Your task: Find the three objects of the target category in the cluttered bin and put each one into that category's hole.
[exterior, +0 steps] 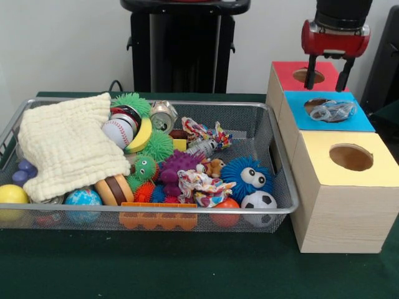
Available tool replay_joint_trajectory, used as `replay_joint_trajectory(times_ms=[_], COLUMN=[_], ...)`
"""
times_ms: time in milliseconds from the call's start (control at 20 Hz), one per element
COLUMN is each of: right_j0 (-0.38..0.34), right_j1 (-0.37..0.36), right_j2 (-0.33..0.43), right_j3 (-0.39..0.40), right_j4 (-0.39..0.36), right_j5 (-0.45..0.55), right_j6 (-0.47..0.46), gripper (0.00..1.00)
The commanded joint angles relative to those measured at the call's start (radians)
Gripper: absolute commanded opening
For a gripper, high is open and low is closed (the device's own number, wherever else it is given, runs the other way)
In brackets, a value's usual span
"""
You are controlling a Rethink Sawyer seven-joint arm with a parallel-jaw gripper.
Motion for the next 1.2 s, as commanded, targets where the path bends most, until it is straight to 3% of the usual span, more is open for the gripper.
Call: replay_joint_trajectory(times_ms=[50,400,800,1200], right_j0=[-0.006,0.027,0.047,-0.002], right_j1=[0.080,0.085,0.148,0.206], right_j2=[-0.004,-0.027,-0.031,0.010], right_j3=[-0.081,-0.081,-0.070,-0.016], right_j4=[0.050,0.062,0.074,0.040], right_j5=[-0.046,-0.057,-0.155,-0.296], right_j6=[0.267,0.287,0.279,0.214], gripper=[1.00,1.00,1.00,1.00])
